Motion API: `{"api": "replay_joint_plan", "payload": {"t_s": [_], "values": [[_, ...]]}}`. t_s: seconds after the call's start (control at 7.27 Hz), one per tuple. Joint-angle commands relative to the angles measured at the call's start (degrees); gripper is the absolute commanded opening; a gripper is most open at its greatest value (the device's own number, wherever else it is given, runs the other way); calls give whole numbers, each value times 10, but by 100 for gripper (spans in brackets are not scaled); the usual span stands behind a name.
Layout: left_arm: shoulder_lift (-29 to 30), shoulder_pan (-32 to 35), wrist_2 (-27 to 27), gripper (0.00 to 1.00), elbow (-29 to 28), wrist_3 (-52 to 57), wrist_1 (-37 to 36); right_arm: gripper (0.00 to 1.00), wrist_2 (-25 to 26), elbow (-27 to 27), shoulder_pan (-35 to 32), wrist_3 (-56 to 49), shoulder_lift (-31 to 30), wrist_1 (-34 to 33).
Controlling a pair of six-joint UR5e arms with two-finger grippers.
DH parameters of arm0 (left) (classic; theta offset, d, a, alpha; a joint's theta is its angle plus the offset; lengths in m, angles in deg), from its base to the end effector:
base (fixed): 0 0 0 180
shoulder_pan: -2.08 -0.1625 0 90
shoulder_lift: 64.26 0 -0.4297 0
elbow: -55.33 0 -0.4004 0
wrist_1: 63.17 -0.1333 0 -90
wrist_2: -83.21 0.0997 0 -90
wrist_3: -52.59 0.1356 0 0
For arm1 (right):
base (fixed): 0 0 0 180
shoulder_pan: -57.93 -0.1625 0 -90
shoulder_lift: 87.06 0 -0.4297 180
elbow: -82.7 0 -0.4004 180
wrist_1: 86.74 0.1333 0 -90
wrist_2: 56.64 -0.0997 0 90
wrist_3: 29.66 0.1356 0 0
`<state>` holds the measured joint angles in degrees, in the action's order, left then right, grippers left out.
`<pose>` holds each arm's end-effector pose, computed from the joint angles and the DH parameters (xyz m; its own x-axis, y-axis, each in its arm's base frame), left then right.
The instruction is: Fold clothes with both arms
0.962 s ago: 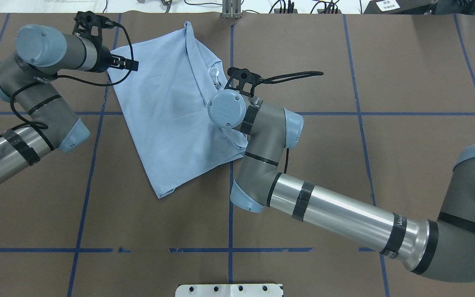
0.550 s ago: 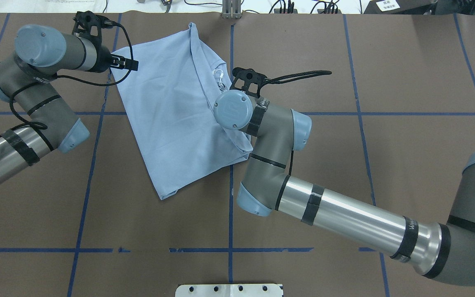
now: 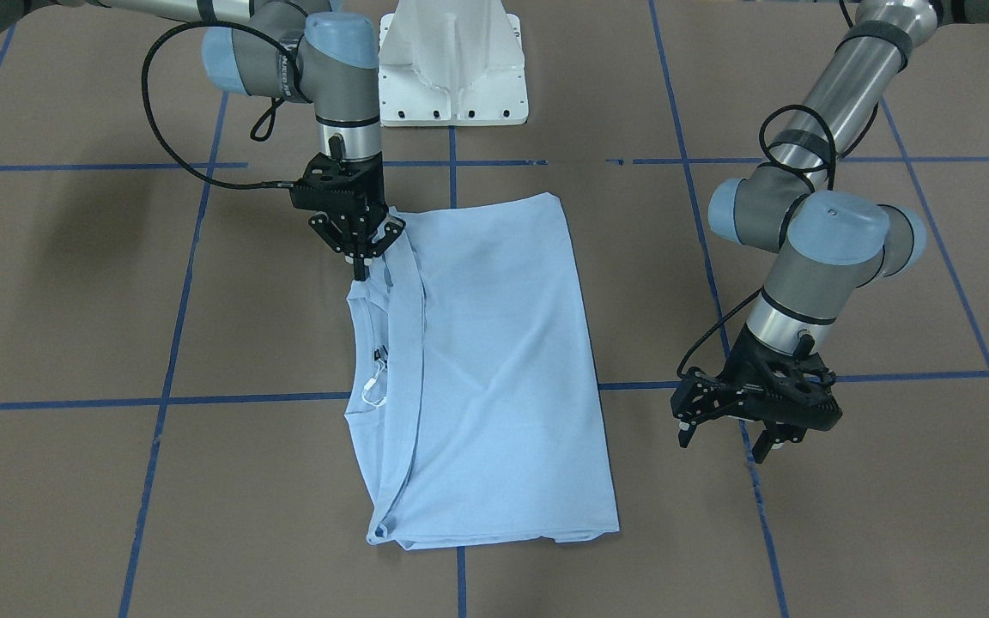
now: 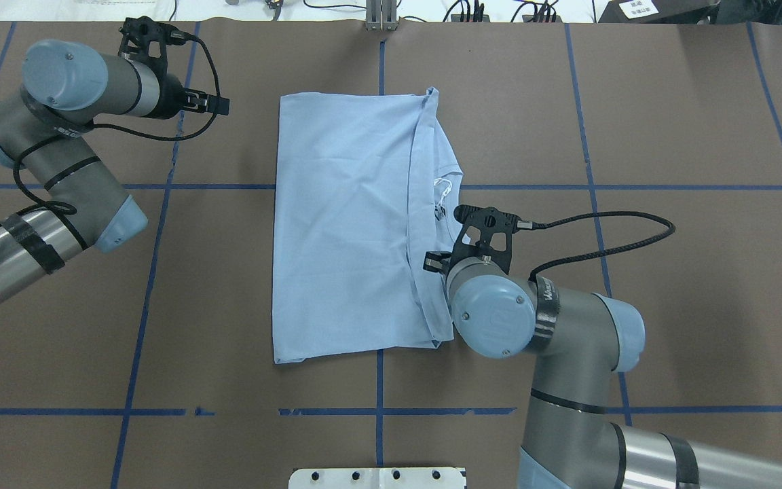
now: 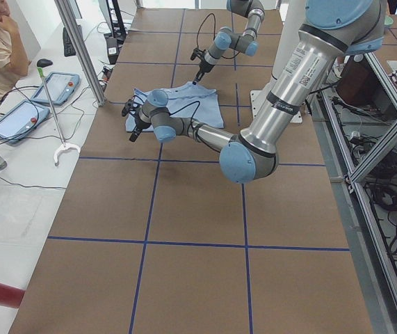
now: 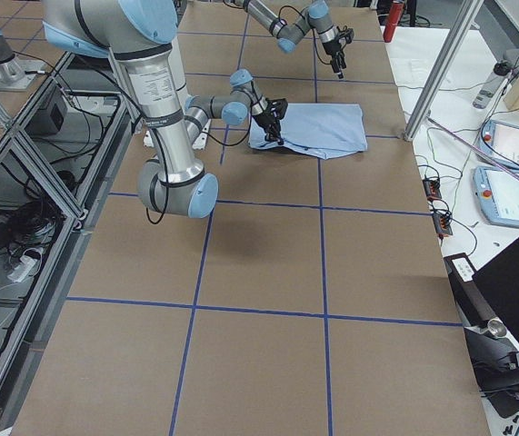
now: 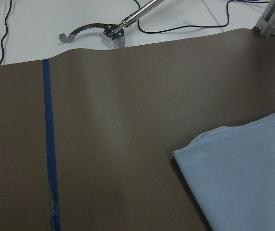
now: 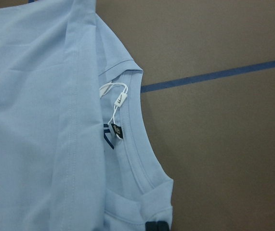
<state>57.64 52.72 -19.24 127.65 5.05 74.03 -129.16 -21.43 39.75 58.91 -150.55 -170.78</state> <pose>0.4137 -0.6684 0.4047 0.6525 0.2440 -0.7175 0.2636 0.8146 0.5167 -0.5710 -0.3707 0.3027 0.6652 0.1934 0.7212 -0.4885 0.8432 0.2245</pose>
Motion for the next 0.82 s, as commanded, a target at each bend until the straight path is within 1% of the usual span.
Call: {"api": "replay_joint_plan", "payload": {"t_s": [0.0, 0.14, 0.27, 0.41, 0.55, 0.69], "values": [[0, 0, 0, 100, 1, -1, 0, 99, 13, -14, 15, 2, -30, -1], [0, 0, 0, 100, 1, -3, 0, 100, 4, -27, 15, -9, -30, -1], [0, 0, 0, 100, 1, -3, 0, 100, -31, -55, 15, -63, -30, -1], [0, 0, 0, 100, 1, -3, 0, 100, -46, -72, 16, -89, -35, -2], [0, -1, 0, 100, 0, -3, 0, 100, -40, -72, 51, -103, -38, -2], [0, -5, 0, 100, -1, -4, 0, 100, -24, -72, 79, -122, -40, -2]]}}
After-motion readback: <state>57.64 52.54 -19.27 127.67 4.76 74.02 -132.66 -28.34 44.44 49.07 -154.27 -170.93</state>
